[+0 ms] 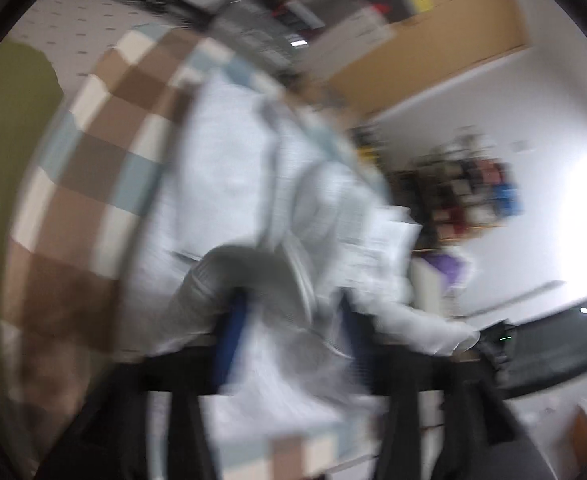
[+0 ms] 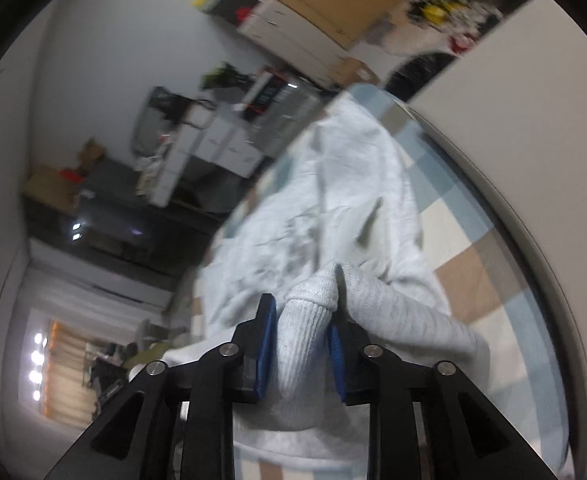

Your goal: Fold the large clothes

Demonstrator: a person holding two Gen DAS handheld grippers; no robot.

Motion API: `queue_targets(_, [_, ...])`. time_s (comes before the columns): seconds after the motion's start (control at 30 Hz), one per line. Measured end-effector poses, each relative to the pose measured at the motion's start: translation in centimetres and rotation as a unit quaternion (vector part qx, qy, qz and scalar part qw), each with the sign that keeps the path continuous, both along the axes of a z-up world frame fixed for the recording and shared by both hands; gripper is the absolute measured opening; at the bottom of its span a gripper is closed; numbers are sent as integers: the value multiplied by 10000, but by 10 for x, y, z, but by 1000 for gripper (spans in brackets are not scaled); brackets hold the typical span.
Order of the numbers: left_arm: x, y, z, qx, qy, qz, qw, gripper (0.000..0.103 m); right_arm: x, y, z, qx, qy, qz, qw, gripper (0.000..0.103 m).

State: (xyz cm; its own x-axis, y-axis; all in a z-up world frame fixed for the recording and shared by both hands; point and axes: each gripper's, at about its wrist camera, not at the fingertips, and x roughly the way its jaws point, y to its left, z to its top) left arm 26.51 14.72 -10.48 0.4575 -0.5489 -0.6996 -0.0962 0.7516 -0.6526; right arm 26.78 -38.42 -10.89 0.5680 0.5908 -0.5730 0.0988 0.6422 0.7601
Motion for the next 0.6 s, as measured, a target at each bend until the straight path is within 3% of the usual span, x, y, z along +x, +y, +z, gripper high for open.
queue_targets(0.03, [4,2,-1,85,-57,30,9999,67,16,-1,-13,28,250,-37,9997,34])
queue_targets(0.07, [7,4,-1,161,-93,8,9998,69,28,-3,-23,40,408,-69,9991,39])
queue_targets(0.13, [3,16,1,354,-176,133,9991,71,42,-7,-32,-87,413,-60,9991,40])
queue_targets(0.17, [-2,22,1,502,-202,223,9983,80,44,-9,-29,-172,312,-59,9993,42])
queue_targets(0.23, [-10,27,-2,707,-248,175,9970,84,47,-13,-14,-418,-167,15,9990,55])
queue_targets(0.3, [-16,26,-11,918,-212,-46,9955,84,37,-19,7,-766,-776,23,9940,81])
queue_targets(0.37, [-12,14,-23,1011,-127,-513,9935,84,26,-19,19,-1180,-1200,198,9855,99])
queue_targets(0.47, [3,-12,-37,1521,129,-1072,9825,84,34,-3,19,-1790,-1234,926,9717,101])
queue_targets(0.6, [16,-28,-61,1530,392,-1637,9738,84,53,28,-1,-2459,-858,1731,9498,99])
